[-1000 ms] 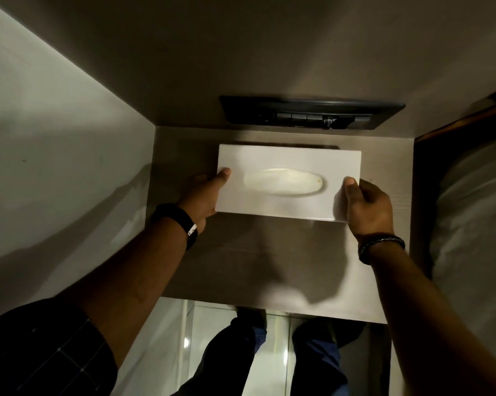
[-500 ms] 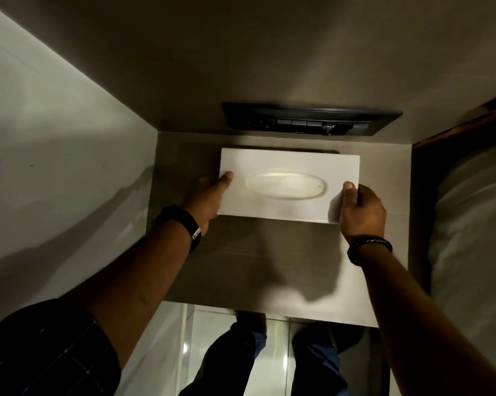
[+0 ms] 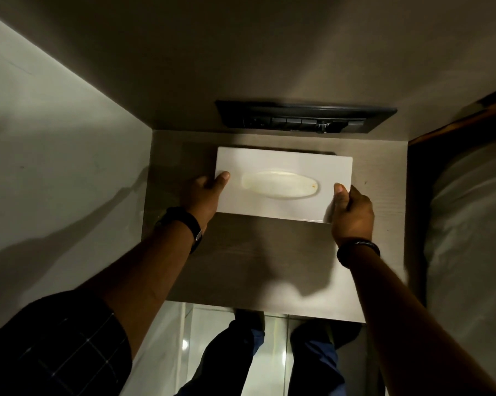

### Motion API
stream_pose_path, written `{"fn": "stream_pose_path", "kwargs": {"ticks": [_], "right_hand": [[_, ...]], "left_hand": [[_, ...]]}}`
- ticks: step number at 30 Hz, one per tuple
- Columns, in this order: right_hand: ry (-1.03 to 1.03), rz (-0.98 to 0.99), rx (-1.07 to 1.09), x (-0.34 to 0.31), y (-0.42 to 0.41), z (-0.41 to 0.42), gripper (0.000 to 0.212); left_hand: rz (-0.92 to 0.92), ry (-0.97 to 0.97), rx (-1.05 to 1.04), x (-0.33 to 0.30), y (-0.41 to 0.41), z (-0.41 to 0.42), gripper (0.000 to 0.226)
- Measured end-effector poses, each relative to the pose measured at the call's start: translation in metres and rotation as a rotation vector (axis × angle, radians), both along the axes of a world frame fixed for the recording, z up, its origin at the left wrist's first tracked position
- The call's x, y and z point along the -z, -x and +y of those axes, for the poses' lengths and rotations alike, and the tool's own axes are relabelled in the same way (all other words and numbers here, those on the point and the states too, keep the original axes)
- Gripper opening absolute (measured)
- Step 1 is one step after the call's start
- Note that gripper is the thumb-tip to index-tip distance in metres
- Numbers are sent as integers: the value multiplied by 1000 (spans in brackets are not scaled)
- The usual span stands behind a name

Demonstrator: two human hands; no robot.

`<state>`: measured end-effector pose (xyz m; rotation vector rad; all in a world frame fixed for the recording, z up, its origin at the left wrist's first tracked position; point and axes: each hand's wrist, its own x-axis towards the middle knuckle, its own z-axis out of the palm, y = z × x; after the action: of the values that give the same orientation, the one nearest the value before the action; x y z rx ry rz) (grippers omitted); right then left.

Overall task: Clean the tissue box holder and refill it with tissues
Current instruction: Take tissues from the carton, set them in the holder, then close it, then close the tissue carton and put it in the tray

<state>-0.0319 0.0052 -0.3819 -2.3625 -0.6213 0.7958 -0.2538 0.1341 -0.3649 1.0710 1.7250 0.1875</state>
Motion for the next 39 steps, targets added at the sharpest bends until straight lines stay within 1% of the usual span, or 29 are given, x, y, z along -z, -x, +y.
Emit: {"fn": "stream_pose_path", "kwargs": {"ticks": [3,6,9,12,14,16,17,19,20,21,22,23,25,27,29,31,32,34,36,37,38,39], "right_hand": [[-18,-96,19,8,6,-4,49],[-46,-111,14,13,8,-5,55],[15,-33,18,8,5,-3,49],[133,91,-48,-4,-4,2,50],[133,133,-55,-18,-12,0,51],[27,124,19,-34,-20,-9,49],[-36,131,75,-42,-21,-15,50],[-105,182,180,-62,-21,-35,52],[-117,218,220,-74,-20,-48,51],[-125,257,255,-86,-19,-61,50],[-141,300,295,-98,-18,-73,49],[-155,332,349,-114,-19,-89,48],[-165,332,429,-144,-24,-120,43],[-194,314,422,-175,-33,-151,29],[-261,266,368,-203,-39,-175,13],[-376,190,426,-246,-70,-224,13],[-442,153,452,-257,-76,-237,15],[-549,-34,517,-289,-109,-282,23],[-543,-269,588,-308,-152,-333,20],[-510,-350,608,-310,-172,-353,16],[-472,-381,615,-310,-193,-372,16],[-423,-346,595,-307,-213,-386,21]], "left_hand": [[24,-86,23,9,2,-6,36],[26,-125,28,18,6,-7,36],[33,-114,24,16,4,-8,34],[72,-68,71,10,3,-7,44],[93,-54,73,5,4,-10,49],[133,-89,28,0,5,-19,55],[133,-94,-34,-3,6,-26,58],[116,-19,-180,-14,0,-53,71],[128,35,-211,-22,-5,-72,79],[119,78,-219,-30,-13,-93,80],[69,102,-215,-39,-23,-115,75],[6,127,-189,-52,-38,-141,68],[-104,200,-99,-84,-68,-193,48],[-200,270,-7,-115,-100,-238,26],[-276,314,82,-135,-122,-272,23],[-356,369,242,-170,-163,-311,17],[-375,385,309,-177,-169,-319,14],[-398,379,497,-195,-193,-345,9],[-392,310,633,-209,-219,-373,4],[-378,273,685,-213,-227,-385,6],[-372,247,724,-215,-238,-398,18],[-378,245,740,-216,-247,-410,33]]}}
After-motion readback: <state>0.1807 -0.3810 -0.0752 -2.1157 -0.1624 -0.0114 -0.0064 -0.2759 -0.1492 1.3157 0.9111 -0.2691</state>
